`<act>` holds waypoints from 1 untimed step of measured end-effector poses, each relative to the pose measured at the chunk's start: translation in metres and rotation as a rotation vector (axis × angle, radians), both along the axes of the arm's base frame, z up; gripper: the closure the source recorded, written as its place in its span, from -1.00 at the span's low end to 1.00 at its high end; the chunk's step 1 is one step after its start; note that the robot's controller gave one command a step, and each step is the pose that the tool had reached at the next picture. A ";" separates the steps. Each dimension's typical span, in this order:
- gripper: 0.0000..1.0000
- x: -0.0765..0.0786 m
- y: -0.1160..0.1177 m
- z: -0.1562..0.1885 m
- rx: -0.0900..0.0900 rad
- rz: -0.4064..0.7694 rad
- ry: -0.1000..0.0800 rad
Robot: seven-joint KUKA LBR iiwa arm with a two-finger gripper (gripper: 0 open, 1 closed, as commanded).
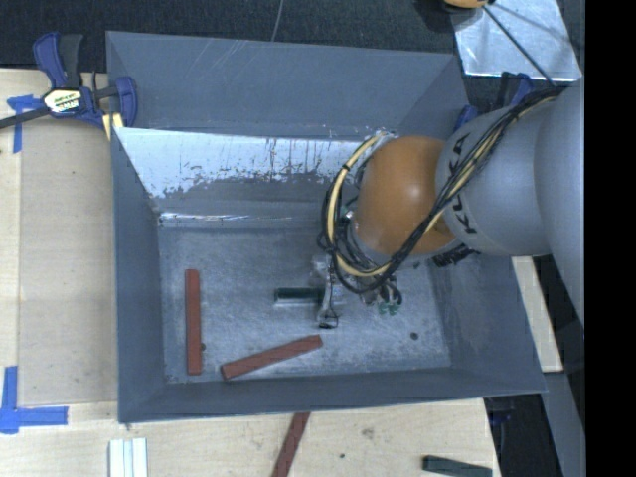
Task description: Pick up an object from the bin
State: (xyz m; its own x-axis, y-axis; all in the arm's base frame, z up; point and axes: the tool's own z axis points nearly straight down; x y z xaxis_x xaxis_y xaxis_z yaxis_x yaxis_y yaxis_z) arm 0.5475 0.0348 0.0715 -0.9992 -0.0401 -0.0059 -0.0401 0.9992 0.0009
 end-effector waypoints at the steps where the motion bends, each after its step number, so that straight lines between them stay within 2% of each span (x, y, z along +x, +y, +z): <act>1: 1.00 0.000 0.000 0.000 0.000 0.000 0.000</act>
Offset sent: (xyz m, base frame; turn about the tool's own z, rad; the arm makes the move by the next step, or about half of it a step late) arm 0.0198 0.0147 0.1093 0.0158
